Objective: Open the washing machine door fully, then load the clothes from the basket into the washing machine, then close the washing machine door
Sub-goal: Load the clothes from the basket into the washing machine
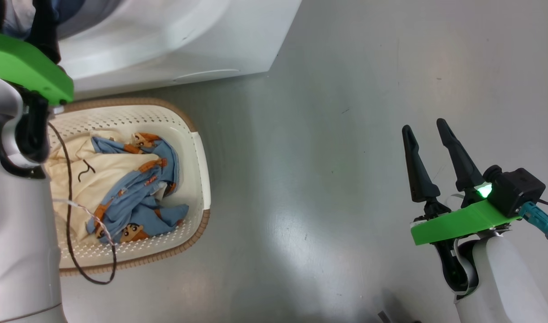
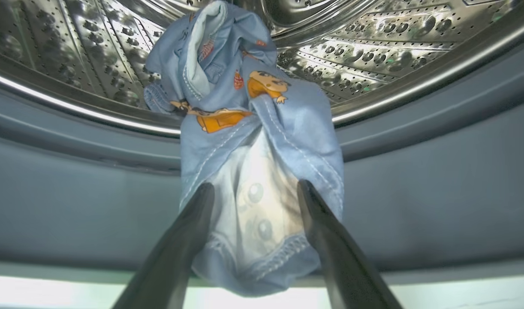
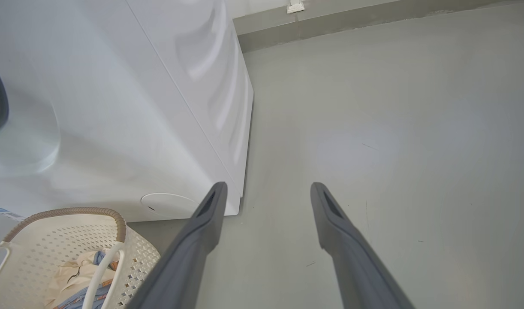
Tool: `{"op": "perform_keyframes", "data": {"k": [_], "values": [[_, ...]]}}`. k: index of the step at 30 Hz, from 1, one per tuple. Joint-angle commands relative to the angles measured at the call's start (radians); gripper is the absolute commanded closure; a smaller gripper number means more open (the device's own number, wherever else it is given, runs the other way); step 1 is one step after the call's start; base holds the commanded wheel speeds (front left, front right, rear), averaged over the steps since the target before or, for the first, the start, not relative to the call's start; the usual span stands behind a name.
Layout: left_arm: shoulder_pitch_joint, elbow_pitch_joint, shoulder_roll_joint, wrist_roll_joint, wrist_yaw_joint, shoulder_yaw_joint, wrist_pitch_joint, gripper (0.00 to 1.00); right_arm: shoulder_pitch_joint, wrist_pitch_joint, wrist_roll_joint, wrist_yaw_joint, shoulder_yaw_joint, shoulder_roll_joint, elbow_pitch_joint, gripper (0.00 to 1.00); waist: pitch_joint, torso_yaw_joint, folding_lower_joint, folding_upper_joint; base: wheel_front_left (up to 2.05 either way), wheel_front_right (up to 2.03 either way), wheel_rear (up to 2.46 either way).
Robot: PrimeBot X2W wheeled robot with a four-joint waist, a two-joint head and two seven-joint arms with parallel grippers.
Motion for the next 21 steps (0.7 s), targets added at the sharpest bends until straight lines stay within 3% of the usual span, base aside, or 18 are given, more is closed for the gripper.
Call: {"op": "perform_keyframes", "data": {"k": [1,2,3,4,5,11,16,21], "values": [[-0.006,-0.011,0.03,-0.011,0.009,0.025,0.02,0.0,0.034,-0.005,-0.005,0.002,0.019,0.001,-0.022,0.0,0.001,0.001,0.0,0.0,0.0,0.0,0.0],[-0.007,-0.007,0.027,-0.016,0.011,0.027,0.023,0.12,0.034,-0.005,-0.005,0.002,0.019,0.001,-0.022,0.0,0.002,0.001,0.0,0.0,0.0,0.0,0.0],[-0.007,-0.003,0.023,-0.022,0.014,0.029,0.025,0.36,0.034,-0.005,-0.005,0.002,0.019,0.001,-0.022,0.0,0.002,0.001,0.0,0.0,0.0,0.0,0.0],[-0.006,0.002,0.023,-0.024,0.014,0.028,0.025,0.85,0.034,-0.005,-0.005,0.002,0.019,0.001,-0.022,0.0,0.002,0.001,0.0,0.0,0.0,0.0,0.0],[-0.006,0.007,0.021,-0.027,0.014,0.028,0.024,1.0,0.033,-0.005,-0.005,0.002,0.02,0.001,-0.022,0.0,0.003,0.001,0.0,0.0,0.0,0.0,0.0],[-0.018,0.037,0.033,-0.008,0.013,0.022,-0.031,1.0,0.027,-0.005,-0.003,0.002,0.023,0.002,-0.022,0.0,0.008,-0.002,0.0,0.0,0.0,0.0,0.0],[-0.054,0.045,0.053,0.06,0.028,0.007,-0.201,1.0,0.026,-0.005,-0.002,0.002,0.019,0.001,-0.025,0.0,0.016,-0.005,0.0,0.0,0.0,0.0,0.0],[-0.102,0.077,0.06,0.086,0.015,-0.007,-0.337,1.0,0.027,-0.005,-0.002,0.002,0.02,0.003,-0.027,0.0,0.02,-0.009,0.0,0.0,0.0,0.0,0.0]]}}
